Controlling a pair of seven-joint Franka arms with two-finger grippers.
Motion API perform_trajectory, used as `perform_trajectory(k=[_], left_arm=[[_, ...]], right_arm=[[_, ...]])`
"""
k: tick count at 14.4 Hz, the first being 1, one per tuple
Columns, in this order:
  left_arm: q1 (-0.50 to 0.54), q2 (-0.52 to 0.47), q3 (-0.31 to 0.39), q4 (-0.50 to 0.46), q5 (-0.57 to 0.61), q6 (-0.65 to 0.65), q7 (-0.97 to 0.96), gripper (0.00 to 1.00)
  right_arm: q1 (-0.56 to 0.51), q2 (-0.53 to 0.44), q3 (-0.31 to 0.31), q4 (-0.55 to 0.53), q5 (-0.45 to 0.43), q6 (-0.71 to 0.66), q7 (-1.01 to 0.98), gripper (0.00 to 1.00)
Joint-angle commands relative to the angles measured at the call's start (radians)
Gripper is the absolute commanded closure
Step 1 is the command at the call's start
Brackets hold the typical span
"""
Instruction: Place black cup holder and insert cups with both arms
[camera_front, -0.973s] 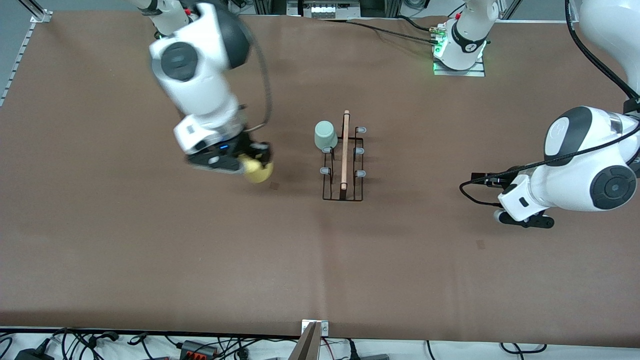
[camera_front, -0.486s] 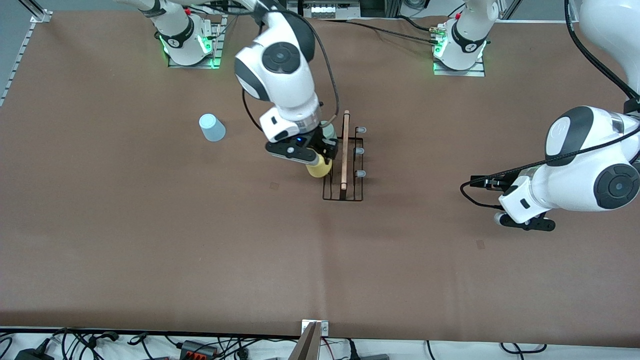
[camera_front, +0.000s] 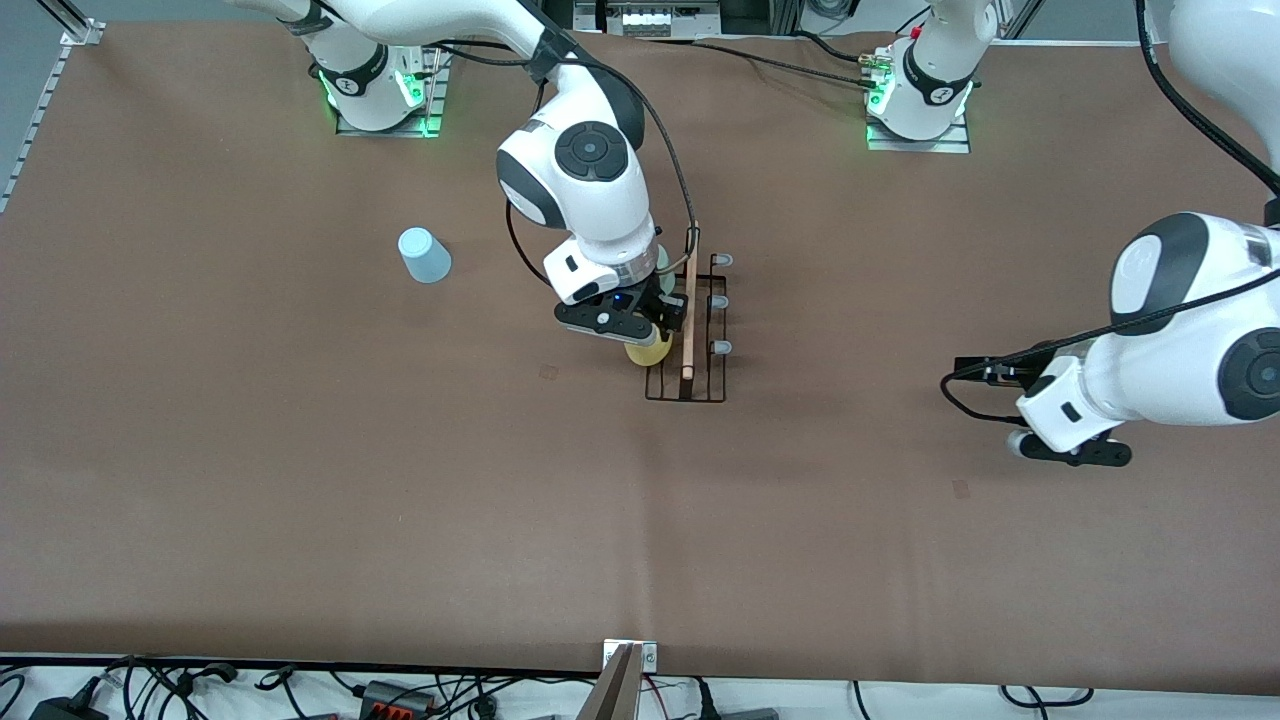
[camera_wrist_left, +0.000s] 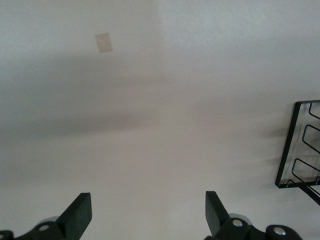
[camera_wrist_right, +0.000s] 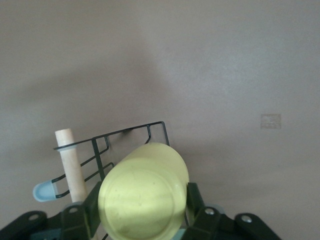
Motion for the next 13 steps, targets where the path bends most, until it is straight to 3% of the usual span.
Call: perform_trajectory(k=[1, 5, 7, 10, 13], left_arm=[[0.019, 0.000, 0.001, 0.017, 0.000, -0.010, 0.017, 0.00], [0.019, 0.000, 0.001, 0.017, 0.001, -0.010, 0.017, 0.00], [0.021, -0.005, 0.001, 0.018, 0.003, -0.010, 0.015, 0.00], [0.030, -0.052, 0.004, 0.043, 0.003, -0.010, 0.006, 0.00], [0.067, -0.121, -0.002, 0.044, 0.003, -0.032, 0.004, 0.00]], right_arm=[[0.018, 0.014, -0.037, 0.029, -0.015, -0.003, -0.023, 0.00], [-0.010, -0.042, -0.055, 0.023, -0.001, -0.020, -0.043, 0.00], [-0.067, -0.109, -0.058, 0.007, -0.001, -0.096, -0.062, 0.00], [-0.221, -0.252, -0.054, -0.058, 0.004, -0.205, -0.233, 0.00], [-0.423, -0.396, -0.052, -0.123, 0.108, -0.279, -0.468, 0.00]])
